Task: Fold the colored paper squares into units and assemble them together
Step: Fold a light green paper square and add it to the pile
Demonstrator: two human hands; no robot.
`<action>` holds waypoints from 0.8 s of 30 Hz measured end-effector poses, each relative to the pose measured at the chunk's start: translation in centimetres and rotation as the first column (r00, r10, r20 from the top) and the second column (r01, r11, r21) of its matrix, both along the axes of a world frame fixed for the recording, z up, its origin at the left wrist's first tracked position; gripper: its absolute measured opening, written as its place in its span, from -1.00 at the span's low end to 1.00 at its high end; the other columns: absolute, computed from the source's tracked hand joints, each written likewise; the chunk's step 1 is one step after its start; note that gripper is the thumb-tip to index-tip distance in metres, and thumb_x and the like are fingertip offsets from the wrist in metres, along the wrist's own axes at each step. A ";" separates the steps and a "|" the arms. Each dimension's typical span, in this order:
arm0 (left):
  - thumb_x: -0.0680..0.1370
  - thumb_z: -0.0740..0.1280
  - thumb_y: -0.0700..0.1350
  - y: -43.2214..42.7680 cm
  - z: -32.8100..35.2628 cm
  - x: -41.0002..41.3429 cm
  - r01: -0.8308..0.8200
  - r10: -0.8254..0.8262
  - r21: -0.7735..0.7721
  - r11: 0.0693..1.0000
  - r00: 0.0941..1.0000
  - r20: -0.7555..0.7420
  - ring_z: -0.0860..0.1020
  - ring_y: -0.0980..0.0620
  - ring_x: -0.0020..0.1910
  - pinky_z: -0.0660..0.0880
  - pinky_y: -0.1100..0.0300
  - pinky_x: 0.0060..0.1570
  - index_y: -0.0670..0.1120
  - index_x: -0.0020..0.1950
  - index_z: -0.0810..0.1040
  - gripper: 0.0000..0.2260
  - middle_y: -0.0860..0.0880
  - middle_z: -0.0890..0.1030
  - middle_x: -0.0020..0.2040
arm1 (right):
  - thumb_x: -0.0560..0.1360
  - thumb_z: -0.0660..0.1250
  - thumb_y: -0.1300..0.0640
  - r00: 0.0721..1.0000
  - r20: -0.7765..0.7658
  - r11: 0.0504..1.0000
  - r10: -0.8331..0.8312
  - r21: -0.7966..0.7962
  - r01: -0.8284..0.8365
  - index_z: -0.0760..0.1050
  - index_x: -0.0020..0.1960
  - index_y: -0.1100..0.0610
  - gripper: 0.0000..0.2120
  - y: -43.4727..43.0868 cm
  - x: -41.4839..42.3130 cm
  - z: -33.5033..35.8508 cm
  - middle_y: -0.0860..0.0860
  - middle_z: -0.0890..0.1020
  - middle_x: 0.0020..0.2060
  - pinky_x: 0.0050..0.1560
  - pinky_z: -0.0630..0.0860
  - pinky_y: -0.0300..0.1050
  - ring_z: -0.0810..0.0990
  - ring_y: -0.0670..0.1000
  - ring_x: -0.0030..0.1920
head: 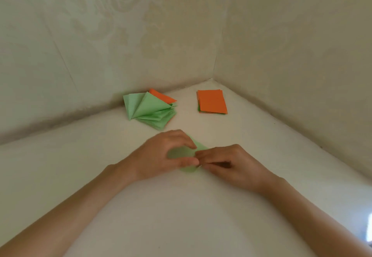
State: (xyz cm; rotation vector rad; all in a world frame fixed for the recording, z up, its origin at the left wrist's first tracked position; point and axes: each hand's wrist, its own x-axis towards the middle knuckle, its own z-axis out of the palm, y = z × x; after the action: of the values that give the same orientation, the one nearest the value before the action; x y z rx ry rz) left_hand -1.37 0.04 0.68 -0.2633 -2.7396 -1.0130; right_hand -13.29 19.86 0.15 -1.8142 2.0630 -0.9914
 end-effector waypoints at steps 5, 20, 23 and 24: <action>0.33 0.16 0.51 -0.4 -1.2 0.3 -0.029 0.034 -0.091 0.995 0.998 0.059 0.42 0.23 0.07 0.33 0.27 0.14 0.06 0.10 0.60 -0.36 0.28 0.48 0.06 | 0.54 0.27 0.07 0.999 0.040 1.000 0.006 0.030 -0.008 0.64 0.08 0.14 -0.76 0.6 -0.4 -0.5 -0.02 0.61 0.15 0.24 0.42 -0.22 0.46 -0.11 0.26; 0.42 0.19 0.31 1.1 -2.5 -0.4 -0.256 0.258 0.077 0.964 0.966 -0.013 0.44 0.18 -0.05 0.37 0.22 0.00 0.24 -0.30 0.39 -0.80 0.19 0.49 -0.14 | 0.45 0.37 -0.03 0.876 -0.001 0.868 -0.482 0.132 0.478 0.49 -0.26 0.04 -0.81 -1.2 0.1 -0.2 -0.08 0.46 -0.16 0.00 0.24 -0.47 0.28 -0.12 -0.03; 0.42 0.18 0.31 1.2 -2.6 -0.5 -0.290 0.291 0.064 0.955 0.957 -0.012 0.42 0.17 -0.02 0.34 0.23 0.02 0.22 -0.31 0.39 -0.78 0.19 0.47 -0.11 | 0.45 0.36 -0.04 0.890 -0.019 0.876 -0.456 0.166 0.453 0.49 -0.24 0.07 -0.79 -1.6 -0.2 0.0 -0.06 0.45 -0.14 -0.01 0.27 -0.40 0.28 -0.10 -0.05; 0.42 0.17 0.32 1.2 -2.6 -0.5 -0.299 0.300 0.061 0.952 0.954 -0.002 0.41 0.18 -0.01 0.33 0.26 0.05 0.22 -0.31 0.39 -0.77 0.20 0.46 -0.08 | 0.46 0.36 -0.04 0.897 -0.018 0.880 -0.441 0.190 0.436 0.47 -0.25 0.06 -0.80 -1.6 -0.3 0.2 -0.06 0.44 -0.13 -0.01 0.28 -0.38 0.28 -0.09 -0.04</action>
State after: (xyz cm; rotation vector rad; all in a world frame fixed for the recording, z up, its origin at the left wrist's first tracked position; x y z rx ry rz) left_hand -1.83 1.20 -1.95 0.1536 -2.6255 -1.0005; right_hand -13.57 18.22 0.32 -1.2579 2.5178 -0.8676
